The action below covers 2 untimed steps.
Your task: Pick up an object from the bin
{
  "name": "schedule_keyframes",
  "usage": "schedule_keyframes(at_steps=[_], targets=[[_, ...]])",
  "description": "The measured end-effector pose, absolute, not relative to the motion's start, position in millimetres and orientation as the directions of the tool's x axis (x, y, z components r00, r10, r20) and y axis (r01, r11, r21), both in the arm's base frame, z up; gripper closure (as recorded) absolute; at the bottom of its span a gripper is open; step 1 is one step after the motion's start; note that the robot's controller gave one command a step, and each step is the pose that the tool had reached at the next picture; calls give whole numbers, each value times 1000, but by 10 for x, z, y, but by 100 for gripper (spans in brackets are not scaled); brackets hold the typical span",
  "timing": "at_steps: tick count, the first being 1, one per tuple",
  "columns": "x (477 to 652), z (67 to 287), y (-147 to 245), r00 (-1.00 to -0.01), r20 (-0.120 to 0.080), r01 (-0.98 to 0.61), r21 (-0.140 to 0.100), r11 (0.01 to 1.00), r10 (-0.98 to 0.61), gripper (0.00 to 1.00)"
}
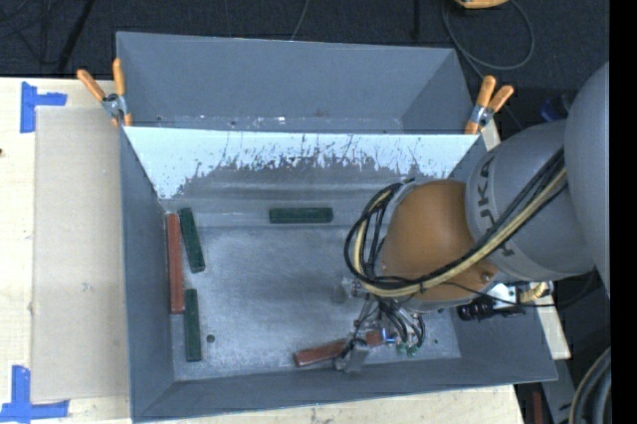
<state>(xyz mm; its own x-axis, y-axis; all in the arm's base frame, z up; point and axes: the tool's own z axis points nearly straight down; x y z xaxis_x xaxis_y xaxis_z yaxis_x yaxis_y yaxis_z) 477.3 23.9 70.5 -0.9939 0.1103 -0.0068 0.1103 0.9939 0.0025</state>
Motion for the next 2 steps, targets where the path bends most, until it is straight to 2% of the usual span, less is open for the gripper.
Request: schedule_keyframes(at_steps=[1,2], targets=[[4754,696,236,-994,0,110,1,994,110,100],[5054,1844,266,-990,-9,138,2,990,138,100]])
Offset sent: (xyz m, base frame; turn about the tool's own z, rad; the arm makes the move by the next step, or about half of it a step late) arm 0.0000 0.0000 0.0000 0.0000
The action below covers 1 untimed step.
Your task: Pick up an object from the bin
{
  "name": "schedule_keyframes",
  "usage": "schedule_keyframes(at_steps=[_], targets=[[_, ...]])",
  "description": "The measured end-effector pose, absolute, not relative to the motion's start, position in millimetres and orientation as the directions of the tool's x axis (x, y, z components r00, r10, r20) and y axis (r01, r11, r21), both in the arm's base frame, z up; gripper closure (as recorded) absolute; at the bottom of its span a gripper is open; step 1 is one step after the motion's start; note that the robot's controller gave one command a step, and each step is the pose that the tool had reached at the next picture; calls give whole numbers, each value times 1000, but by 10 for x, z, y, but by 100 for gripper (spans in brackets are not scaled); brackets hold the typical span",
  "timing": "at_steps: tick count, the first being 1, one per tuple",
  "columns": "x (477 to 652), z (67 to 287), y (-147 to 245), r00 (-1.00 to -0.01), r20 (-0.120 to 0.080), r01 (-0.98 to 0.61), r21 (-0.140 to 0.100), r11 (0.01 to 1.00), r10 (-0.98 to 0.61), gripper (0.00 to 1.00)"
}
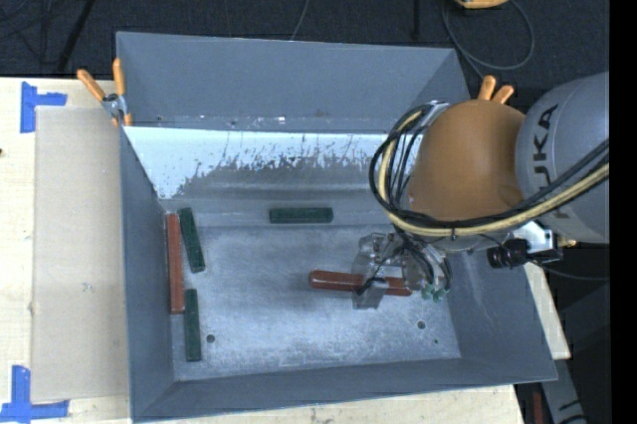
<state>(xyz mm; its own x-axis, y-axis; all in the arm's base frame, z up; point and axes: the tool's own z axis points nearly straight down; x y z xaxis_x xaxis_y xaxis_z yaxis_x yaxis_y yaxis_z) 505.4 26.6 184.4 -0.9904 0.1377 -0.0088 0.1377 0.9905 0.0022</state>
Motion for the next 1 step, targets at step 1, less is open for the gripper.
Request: schedule_keyframes(at_steps=[1], targets=[[5248,2385,444,-993,-7,115,2,993,115,100]])
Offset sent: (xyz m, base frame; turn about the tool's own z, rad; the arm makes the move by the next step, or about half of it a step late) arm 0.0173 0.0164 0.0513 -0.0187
